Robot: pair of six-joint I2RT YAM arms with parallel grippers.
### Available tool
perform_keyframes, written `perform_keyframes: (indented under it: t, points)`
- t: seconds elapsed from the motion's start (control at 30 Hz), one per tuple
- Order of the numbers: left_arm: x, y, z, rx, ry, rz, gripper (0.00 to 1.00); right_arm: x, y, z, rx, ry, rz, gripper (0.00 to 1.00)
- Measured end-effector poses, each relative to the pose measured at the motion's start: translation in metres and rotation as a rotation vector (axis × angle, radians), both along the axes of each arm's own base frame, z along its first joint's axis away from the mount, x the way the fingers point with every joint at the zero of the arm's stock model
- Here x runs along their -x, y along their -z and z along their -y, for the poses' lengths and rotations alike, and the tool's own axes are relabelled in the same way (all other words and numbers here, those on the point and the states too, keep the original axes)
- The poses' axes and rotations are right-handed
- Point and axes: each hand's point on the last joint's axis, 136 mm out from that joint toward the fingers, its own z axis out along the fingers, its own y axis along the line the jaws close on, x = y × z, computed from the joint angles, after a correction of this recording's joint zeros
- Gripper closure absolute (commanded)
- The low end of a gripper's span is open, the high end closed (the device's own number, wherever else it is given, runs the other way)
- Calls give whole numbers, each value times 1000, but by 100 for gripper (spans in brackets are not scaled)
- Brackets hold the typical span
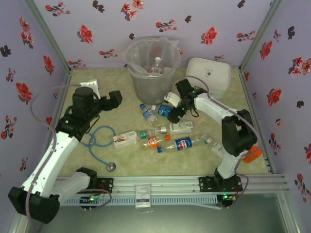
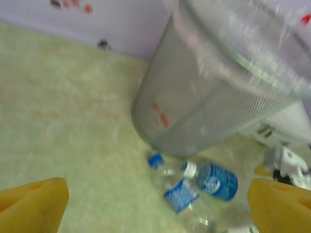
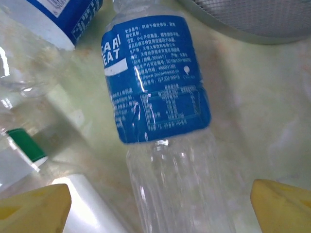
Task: Put the plastic bottles in the bin
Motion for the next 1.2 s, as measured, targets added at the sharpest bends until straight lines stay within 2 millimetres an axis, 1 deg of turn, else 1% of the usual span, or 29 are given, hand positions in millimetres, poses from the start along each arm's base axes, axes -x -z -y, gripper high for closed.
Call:
perform_keyframes:
  t: [0.07, 0.17, 0.3, 0.43, 0.57, 0.67, 0.73, 0.8, 0.9, 0.93, 1.0, 1.07, 1.13, 1.2]
  points:
    - [9, 19, -1, 20, -1, -48, 5, -4, 10, -5, -3, -9, -17, 7]
    - [19, 40, -1, 50, -5, -104, 5, -8, 22, -10, -12, -15, -36, 16]
    - [27, 55, 1, 85, -4, -152, 5, -12, 28, -15, -27, -18, -40, 26]
    - [32, 57, 1, 103, -4, -159, 5, -15, 27, -17, -39, -17, -31, 41]
    - [33, 56, 1, 114, -4, -160, 5, -18, 26, -19, -45, -17, -14, 42]
    - [33, 55, 2, 123, -8, -162, 5, -17, 23, -14, -32, -10, 0, 43]
    - [33, 54, 2, 130, -10, -156, 4, -16, 17, -10, -22, -7, 22, 44]
    - [33, 52, 2, 139, -11, -146, 5, -14, 5, -6, -19, -2, 53, 45]
    - [33, 50, 2, 143, -14, -140, 6, -12, -22, 2, -18, 10, 118, 46]
    - [32, 52, 1, 138, -19, -144, 6, -10, -32, 5, -18, 15, 138, 48]
    - [27, 55, 1, 115, -25, -163, 5, -6, -48, 11, -17, 29, 175, 49]
    - [19, 54, 2, 95, -28, -177, 5, 3, -60, 20, -9, 41, 203, 49]
    - [12, 48, 5, 86, -24, -169, 5, 13, -68, 30, 7, 57, 219, 49]
    - [6, 43, 7, 81, -21, -151, 5, 25, -77, 39, 14, 74, 229, 52]
